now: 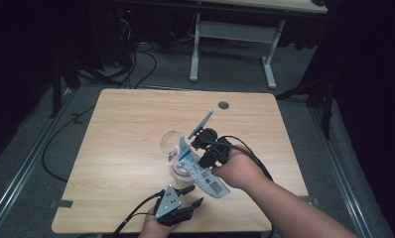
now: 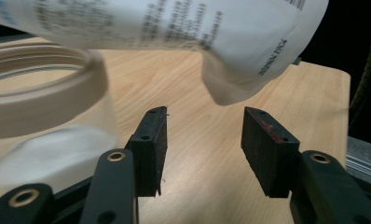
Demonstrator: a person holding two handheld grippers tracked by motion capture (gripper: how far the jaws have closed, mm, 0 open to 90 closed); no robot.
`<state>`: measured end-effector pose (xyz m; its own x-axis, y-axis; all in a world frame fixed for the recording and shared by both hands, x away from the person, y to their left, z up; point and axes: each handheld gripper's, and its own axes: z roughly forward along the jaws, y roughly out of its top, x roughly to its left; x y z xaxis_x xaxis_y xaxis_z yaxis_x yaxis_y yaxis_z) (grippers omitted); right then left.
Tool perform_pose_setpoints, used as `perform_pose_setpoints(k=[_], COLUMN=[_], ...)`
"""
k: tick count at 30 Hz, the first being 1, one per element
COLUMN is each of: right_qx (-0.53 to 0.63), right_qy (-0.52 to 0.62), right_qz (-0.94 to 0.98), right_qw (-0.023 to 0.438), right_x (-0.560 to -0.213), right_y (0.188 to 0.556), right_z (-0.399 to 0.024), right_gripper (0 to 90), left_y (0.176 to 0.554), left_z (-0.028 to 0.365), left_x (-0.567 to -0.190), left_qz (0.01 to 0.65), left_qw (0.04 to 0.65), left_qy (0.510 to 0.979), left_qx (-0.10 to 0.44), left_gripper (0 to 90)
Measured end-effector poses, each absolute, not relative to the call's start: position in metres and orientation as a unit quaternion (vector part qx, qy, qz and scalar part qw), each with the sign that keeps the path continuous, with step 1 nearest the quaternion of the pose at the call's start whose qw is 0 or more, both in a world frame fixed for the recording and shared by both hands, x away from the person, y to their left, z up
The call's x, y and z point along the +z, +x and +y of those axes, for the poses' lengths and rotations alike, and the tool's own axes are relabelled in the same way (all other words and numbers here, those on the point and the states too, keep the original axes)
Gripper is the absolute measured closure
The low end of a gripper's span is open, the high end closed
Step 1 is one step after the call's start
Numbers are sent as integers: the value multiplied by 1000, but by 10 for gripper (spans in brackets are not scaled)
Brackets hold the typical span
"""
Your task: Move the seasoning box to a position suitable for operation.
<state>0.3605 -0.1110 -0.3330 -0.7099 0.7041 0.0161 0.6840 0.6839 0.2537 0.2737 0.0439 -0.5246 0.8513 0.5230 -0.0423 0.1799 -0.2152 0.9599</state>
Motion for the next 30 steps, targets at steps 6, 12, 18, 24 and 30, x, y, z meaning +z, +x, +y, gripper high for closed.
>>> perform_pose_setpoints(k=[6, 12, 18, 24, 30], right_qx=[120, 117, 120, 121, 126], right_qy=[370, 376, 369, 376, 384], right_qz=[920, 918, 921, 918, 913], right_qw=[42, 41, 41, 43, 46], right_x=[-334, -332, -333, -332, -331], right_y=[362, 361, 362, 361, 364], right_z=[-111, -112, -115, -120, -130], right_gripper=[899, 899, 899, 899, 899], left_y=[281, 292, 305, 316, 317], left_z=[62, 89, 119, 152, 177], left_x=[-525, -525, -523, -522, -526], left_qz=[239, 259, 288, 313, 329], left_qw=[574, 561, 553, 535, 519], left_qy=[767, 764, 754, 750, 752], left_qx=[162, 185, 206, 231, 240], left_gripper=[515, 515, 516, 517, 514])
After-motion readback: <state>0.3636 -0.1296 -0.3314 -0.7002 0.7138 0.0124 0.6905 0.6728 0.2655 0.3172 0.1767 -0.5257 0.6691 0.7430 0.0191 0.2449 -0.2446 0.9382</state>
